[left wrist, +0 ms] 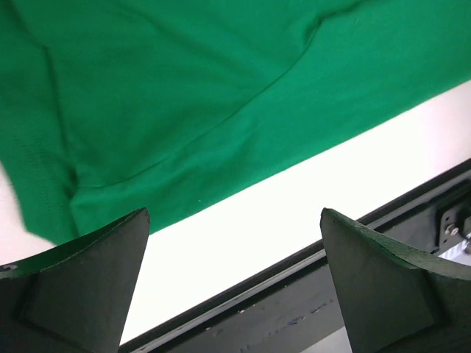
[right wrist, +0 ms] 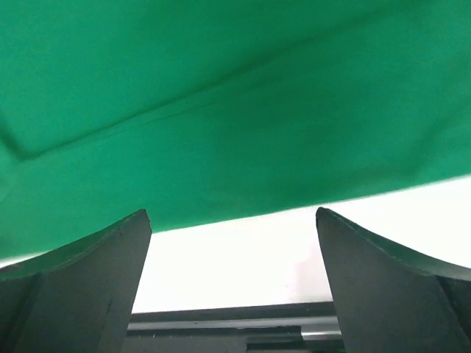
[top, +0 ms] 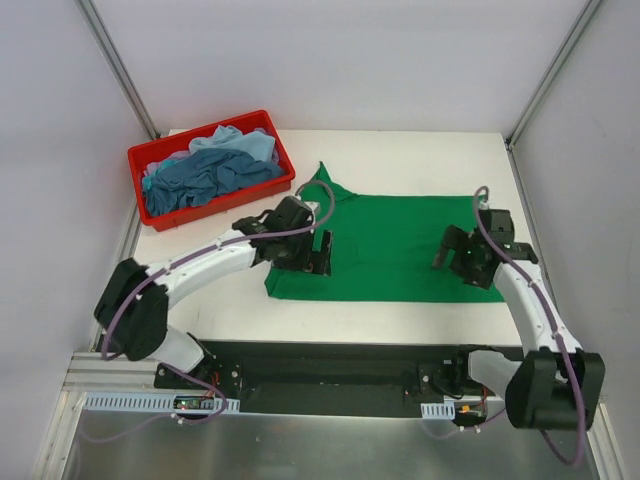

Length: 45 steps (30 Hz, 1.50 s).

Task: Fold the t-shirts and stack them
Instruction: Fold the flattened tshirt in 1/3 of the way

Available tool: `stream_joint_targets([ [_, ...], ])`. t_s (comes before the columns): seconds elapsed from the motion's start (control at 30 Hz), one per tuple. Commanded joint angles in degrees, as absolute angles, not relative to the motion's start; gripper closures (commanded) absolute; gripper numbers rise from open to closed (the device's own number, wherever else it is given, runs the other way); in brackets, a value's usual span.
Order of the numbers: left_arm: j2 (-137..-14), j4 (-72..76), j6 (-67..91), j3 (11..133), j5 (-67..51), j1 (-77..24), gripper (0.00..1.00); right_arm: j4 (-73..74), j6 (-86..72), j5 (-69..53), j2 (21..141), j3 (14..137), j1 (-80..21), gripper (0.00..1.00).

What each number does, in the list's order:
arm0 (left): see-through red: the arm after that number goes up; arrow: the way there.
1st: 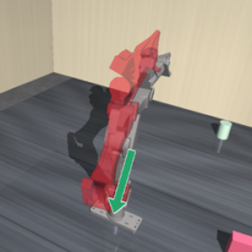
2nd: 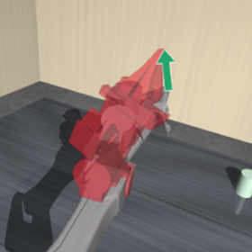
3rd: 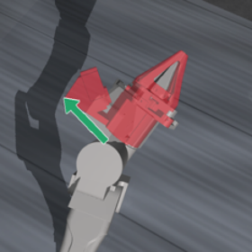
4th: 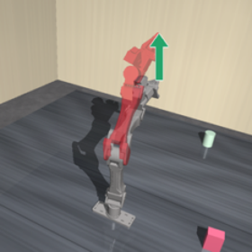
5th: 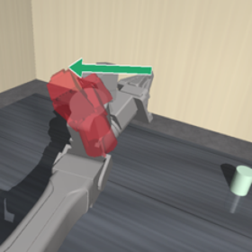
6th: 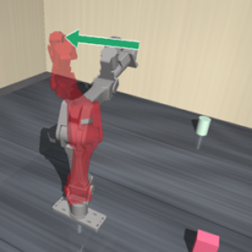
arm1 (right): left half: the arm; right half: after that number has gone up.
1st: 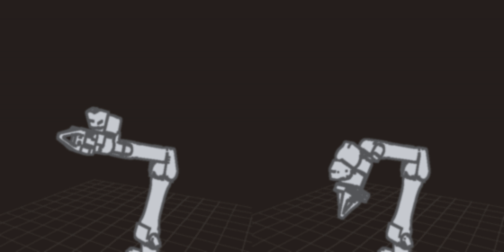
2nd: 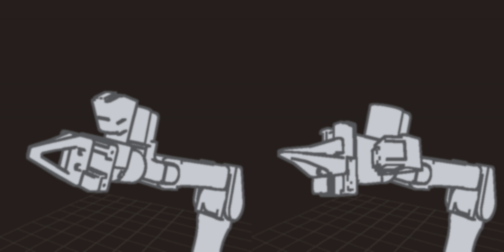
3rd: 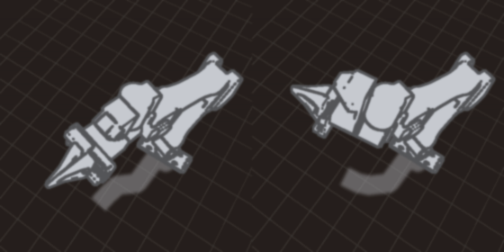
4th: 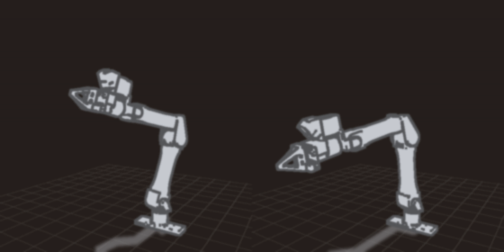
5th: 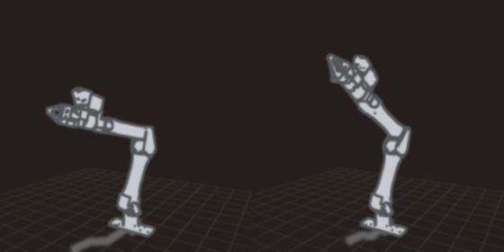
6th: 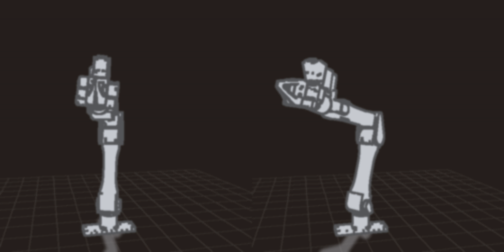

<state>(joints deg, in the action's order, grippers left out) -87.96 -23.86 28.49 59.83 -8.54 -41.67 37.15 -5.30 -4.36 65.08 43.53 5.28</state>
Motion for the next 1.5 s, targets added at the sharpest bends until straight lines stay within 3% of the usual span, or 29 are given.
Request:
stream_joint_targets([
  [0.0,-80.17,-24.08,31.81,58.36,-1.94,-40.78,0.01,34.48,-3.25,-7.64,60.91,48.6,-8.75,0.04],
  [0.1,-79.89,-23.12,31.99,58.1,-1.23,-40.52,0.01,27.97,-2.82,-9.93,65.8,51.93,-17.64,0.04],
  [0.27,-81.47,-16.45,32.96,54.33,-6.67,-39.38,0.01,23.82,-1.32,-9.41,85.74,65.1,-28.99,0.01],
  [0.53,-86.48,-8.71,34.1,49.75,-11.51,-36.3,0.01,30.75,1.67,2.63,110.55,85.33,-37.35,0.19],
  [1.03,-93.17,-7.65,34.98,44.57,-12.39,-35.16,0.01,29.71,1.94,6.68,117.25,87.19,-37.71,0.36],
  [1.2,-91.76,-8.52,35.42,42.89,-11.08,-35.16,0.01,30.06,1.67,7.65,118.48,88.33,-37.79,0.51],
  [1.3,-91.41,-9.14,35.77,42.37,-10.9,-35.16,0.01,29.45,1.49,8.26,118.48,88.33,-37.71,0.69],
  [1.4,-91.32,-10.19,36.03,41.84,-10.73,-35.16,0.01,29.36,1.23,9.49,118.22,88.51,-37.79,0.77],
  [1.47,-90.97,-10.98,36.21,41.49,-9.94,-35.16,0.01,29.27,0.71,10.72,117.95,88.51,-37.71,0.87],
])
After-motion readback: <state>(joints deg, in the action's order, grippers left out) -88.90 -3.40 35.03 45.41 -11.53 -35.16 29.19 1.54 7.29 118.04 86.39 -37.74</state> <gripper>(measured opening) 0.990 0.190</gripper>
